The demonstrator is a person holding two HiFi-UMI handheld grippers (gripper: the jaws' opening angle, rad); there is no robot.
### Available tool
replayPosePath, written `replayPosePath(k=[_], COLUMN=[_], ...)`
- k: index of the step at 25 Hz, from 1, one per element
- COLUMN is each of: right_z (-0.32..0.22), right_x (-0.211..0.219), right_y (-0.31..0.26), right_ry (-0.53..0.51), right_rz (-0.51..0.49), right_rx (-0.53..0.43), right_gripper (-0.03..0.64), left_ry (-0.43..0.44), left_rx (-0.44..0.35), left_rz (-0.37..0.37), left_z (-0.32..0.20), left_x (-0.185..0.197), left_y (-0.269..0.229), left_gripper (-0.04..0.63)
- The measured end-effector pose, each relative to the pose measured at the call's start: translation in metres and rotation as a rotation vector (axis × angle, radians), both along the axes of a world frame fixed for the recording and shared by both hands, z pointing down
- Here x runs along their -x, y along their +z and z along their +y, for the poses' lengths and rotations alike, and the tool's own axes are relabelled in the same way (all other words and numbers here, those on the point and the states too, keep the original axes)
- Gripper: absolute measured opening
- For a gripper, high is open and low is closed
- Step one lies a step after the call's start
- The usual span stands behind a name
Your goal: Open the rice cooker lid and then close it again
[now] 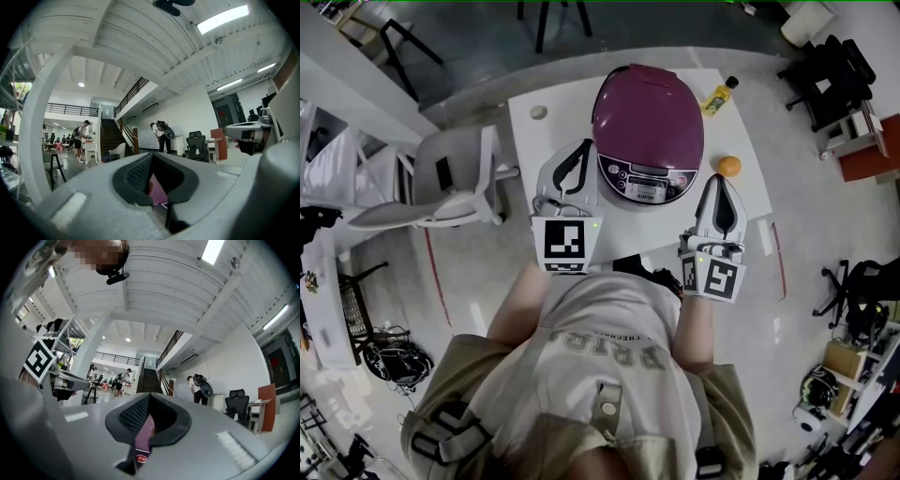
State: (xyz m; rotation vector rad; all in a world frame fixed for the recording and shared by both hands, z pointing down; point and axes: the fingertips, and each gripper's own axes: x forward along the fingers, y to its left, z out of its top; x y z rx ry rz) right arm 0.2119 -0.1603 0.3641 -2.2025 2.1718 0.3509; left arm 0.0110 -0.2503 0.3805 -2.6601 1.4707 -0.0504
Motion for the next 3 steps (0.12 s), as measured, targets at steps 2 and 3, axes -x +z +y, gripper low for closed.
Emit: replayPosePath(k=[2,3], right_z=[0.0008,0.0011], right_x=[0.0021,0.0033], right_y=[-0.0003,-0.0006], right_ry=[-0.002,-0.003], right_rz=[0.005,0.008], right_rx=[0.0,0.001], right_gripper=[0.0,0.0], left_ry=[0.002,0.002], left_rx=[-0.003,-0.004], left_rz=[0.0,0.0], left_z=[0.0012,0.0019], left_x=[0.0007,0.0011], left_y=[-0.0008,-0.0013], left_gripper=[0.008,0.008])
